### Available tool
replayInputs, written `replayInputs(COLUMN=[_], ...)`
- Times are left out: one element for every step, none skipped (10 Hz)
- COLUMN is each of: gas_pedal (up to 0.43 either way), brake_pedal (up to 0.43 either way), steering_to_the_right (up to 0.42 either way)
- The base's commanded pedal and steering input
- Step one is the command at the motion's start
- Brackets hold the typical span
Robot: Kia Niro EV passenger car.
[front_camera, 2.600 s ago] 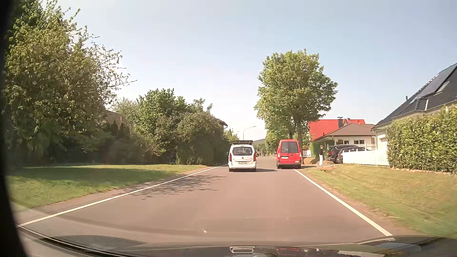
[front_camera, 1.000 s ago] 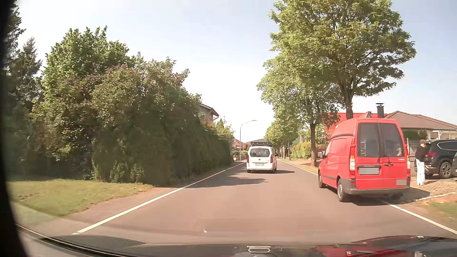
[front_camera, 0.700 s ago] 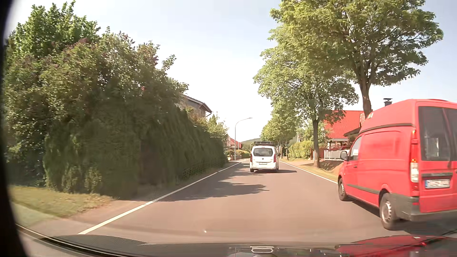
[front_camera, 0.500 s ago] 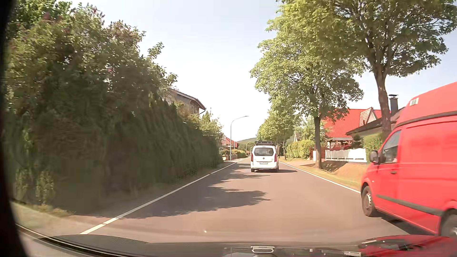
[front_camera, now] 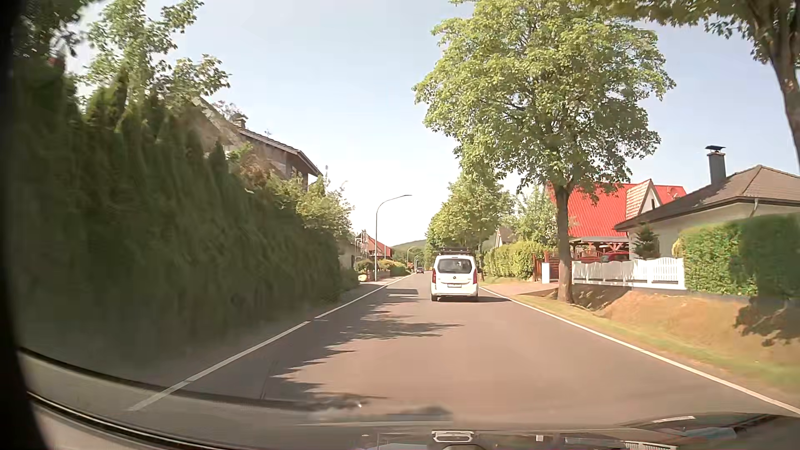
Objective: Follow the waypoints while adhering to traffic rules and regulations
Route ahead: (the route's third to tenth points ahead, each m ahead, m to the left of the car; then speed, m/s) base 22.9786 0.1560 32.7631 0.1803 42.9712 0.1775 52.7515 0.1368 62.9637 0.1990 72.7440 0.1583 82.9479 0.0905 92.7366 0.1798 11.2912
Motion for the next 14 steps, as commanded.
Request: replayInputs(gas_pedal=[0.268, 0.268, 0.268, 0.268, 0.268, 0.268, 0.268, 0.260, 0.260, 0.240, 0.240, 0.240, 0.228, 0.228], brake_pedal=[0.000, 0.000, 0.000, 0.000, 0.000, 0.000, 0.000, 0.000, 0.000, 0.000, 0.000, 0.000, 0.000, 0.000], steering_to_the_right=[0.044, 0.044, 0.042, 0.040, 0.037, 0.031, 0.025, 0.018, 0.010, 0.004, -0.001, -0.006, -0.011, -0.015])
